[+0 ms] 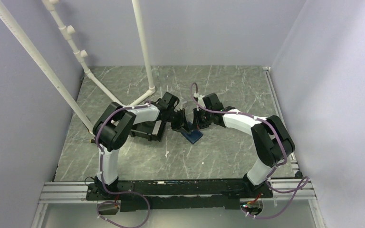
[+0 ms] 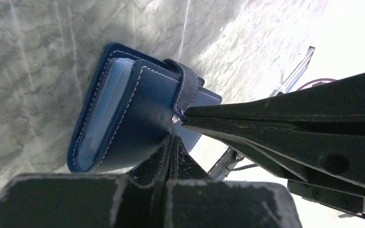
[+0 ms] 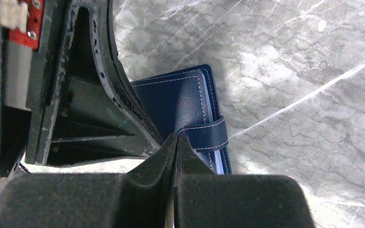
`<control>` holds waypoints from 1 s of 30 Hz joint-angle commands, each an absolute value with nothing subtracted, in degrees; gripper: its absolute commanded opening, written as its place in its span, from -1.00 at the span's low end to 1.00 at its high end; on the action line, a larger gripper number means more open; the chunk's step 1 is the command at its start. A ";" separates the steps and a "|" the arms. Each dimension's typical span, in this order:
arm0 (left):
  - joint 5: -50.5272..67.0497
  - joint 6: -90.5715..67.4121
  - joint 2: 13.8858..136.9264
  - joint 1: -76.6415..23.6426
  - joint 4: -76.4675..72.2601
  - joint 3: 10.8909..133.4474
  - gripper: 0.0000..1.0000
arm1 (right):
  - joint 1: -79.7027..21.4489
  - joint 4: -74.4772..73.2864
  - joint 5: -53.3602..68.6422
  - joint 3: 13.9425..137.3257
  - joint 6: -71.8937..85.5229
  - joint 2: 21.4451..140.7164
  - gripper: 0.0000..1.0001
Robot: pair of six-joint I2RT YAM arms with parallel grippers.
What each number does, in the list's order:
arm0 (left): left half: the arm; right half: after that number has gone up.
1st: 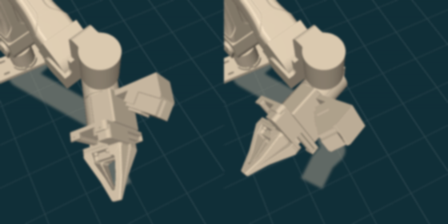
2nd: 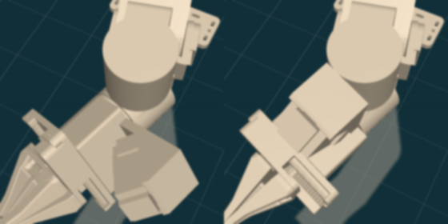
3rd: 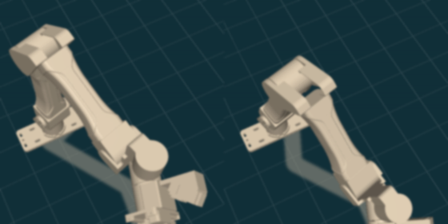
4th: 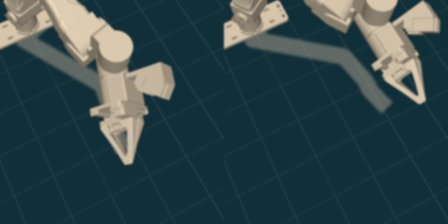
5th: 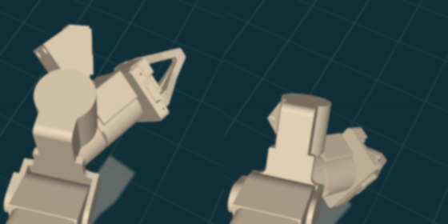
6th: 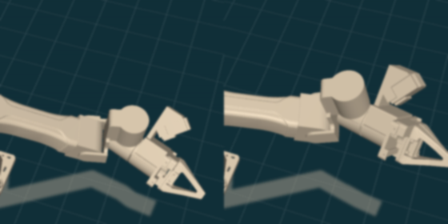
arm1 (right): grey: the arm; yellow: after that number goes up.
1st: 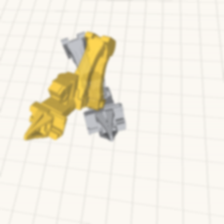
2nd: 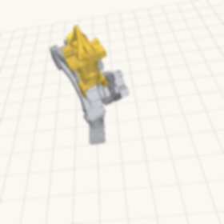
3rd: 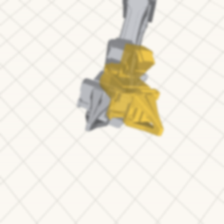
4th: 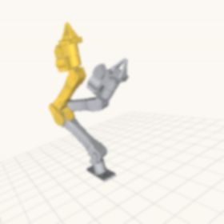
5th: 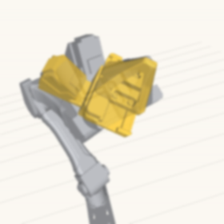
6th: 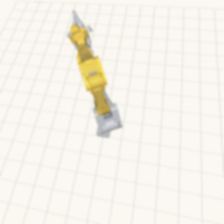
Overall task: Put the credit cards into the card holder
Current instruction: Close the card holder at the center of the board.
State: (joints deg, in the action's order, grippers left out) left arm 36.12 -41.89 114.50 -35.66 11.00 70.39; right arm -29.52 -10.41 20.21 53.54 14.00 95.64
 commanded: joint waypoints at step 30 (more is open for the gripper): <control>27.61 -40.99 116.44 -33.84 11.65 68.76 -1.00 | -27.59 -13.20 28.69 50.19 12.61 95.54 -1.00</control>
